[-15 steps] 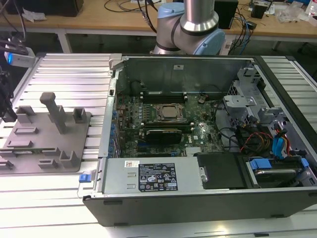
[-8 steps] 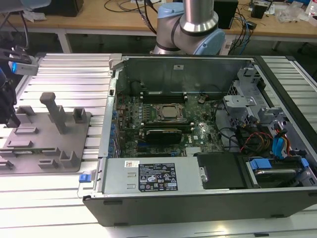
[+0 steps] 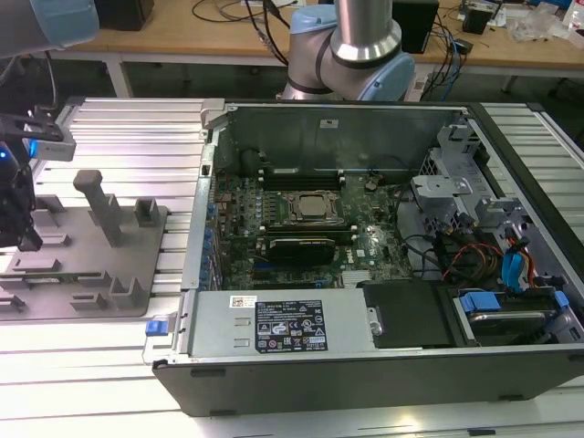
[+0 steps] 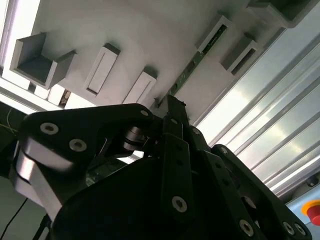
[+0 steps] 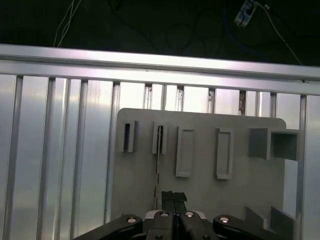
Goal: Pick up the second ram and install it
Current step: 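Pick up the second ram and move it above second insertion slot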
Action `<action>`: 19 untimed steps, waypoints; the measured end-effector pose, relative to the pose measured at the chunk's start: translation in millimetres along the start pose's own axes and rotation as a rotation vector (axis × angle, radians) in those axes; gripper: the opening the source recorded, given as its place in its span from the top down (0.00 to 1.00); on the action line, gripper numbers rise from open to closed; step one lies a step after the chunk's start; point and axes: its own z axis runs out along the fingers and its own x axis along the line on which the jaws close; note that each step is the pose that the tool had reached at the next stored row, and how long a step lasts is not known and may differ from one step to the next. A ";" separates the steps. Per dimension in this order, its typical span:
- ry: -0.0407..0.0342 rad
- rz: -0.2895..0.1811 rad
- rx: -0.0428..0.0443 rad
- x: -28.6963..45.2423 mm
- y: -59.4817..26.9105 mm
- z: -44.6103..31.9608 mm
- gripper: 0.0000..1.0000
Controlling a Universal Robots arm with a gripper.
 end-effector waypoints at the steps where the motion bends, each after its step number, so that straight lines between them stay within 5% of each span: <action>1: 0.0000 0.000 -0.0001 1.1 0.1 2.3 0.92; 11: 0.0036 0.000 -0.0004 12.5 2.9 26.8 0.92; 19: 0.0038 0.000 -0.0004 12.5 2.8 33.4 0.92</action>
